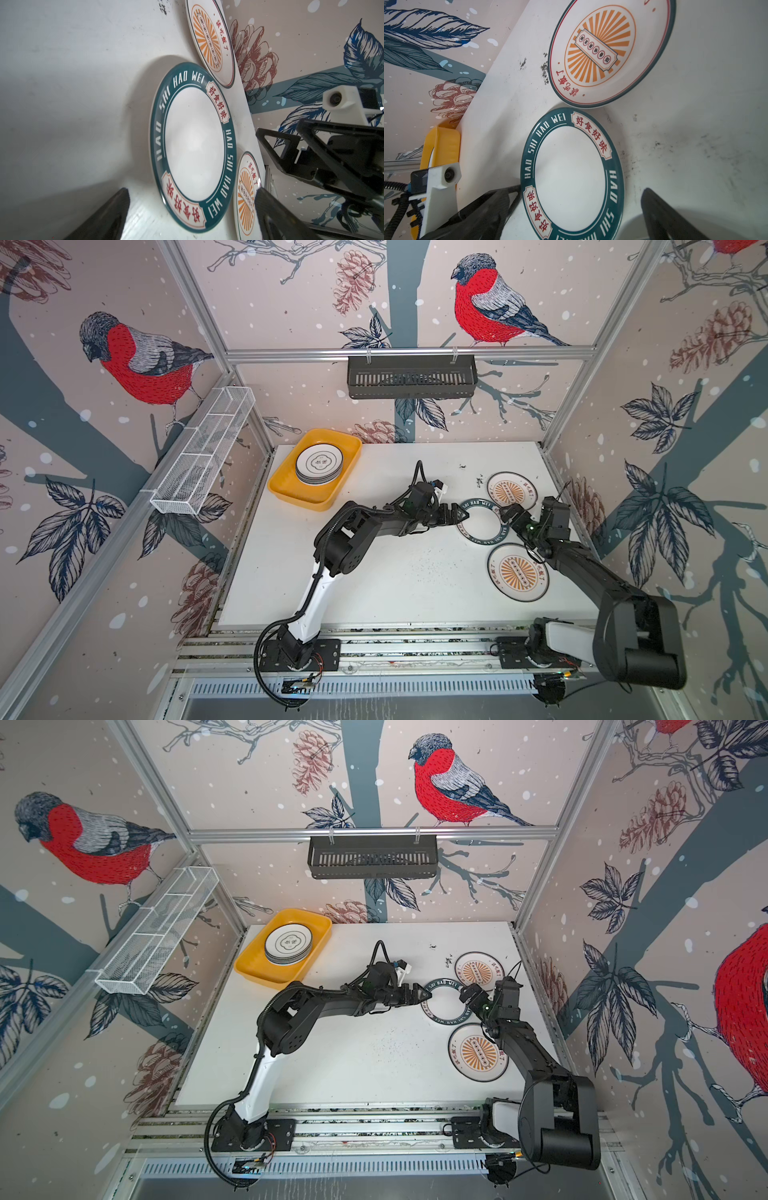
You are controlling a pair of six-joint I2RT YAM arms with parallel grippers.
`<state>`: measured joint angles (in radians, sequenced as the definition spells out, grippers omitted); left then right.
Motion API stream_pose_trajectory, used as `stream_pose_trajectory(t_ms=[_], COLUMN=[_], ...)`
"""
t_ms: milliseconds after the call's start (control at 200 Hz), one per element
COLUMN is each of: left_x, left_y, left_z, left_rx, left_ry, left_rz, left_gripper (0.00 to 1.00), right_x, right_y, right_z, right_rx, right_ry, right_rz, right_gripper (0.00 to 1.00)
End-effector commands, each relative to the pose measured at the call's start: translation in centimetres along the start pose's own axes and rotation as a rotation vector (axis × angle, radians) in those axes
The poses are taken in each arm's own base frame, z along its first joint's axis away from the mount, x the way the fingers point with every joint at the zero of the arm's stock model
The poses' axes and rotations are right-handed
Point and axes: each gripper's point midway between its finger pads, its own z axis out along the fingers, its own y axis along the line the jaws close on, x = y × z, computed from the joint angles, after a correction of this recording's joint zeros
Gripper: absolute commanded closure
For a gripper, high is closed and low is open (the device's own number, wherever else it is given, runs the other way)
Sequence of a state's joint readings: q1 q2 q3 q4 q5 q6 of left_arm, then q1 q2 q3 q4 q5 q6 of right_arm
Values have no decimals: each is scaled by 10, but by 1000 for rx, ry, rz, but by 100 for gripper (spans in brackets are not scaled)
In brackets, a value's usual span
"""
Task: Place the plates into the plastic bin on the countertop
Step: 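Grip the green-rimmed plate's edge with the left gripper while the right steadies it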
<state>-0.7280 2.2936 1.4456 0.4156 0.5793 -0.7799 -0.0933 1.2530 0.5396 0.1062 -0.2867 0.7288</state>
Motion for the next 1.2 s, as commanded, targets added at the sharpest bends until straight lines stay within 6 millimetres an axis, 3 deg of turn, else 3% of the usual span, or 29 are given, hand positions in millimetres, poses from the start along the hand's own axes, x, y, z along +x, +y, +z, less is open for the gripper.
stream_pose_trajectory(t_ms=[0, 160, 310, 435, 610, 786, 1116, 1196], left_x=[19, 24, 23, 22, 24, 22, 13, 7], left_y=[20, 33, 40, 44, 48, 51, 45, 41], left_z=[6, 12, 15, 17, 19, 21, 14, 8], left_rx=[-51, -83, -117, -139, -156, -160, -155, -122], left_ry=[75, 92, 93, 98, 106, 99, 58, 36], left_rz=[-53, -105, -128, -139, -148, -165, -172, -190], left_gripper=[9, 21, 42, 52, 56, 75, 98, 100], right_x=[-4, 2, 9, 16, 22, 25, 17, 14], right_y=[6, 5, 3, 4, 9, 13, 22, 26], right_z=[6, 13, 22, 28, 34, 39, 33, 29], right_rx=[-36, -54, -62, -70, -80, -85, -89, -96], right_ry=[-6, 17, 52, 76, 96, 110, 92, 78], right_rz=[-26, -29, -17, -18, -23, -25, -46, -57], right_gripper=[0, 0, 0, 0, 0, 0, 0, 0])
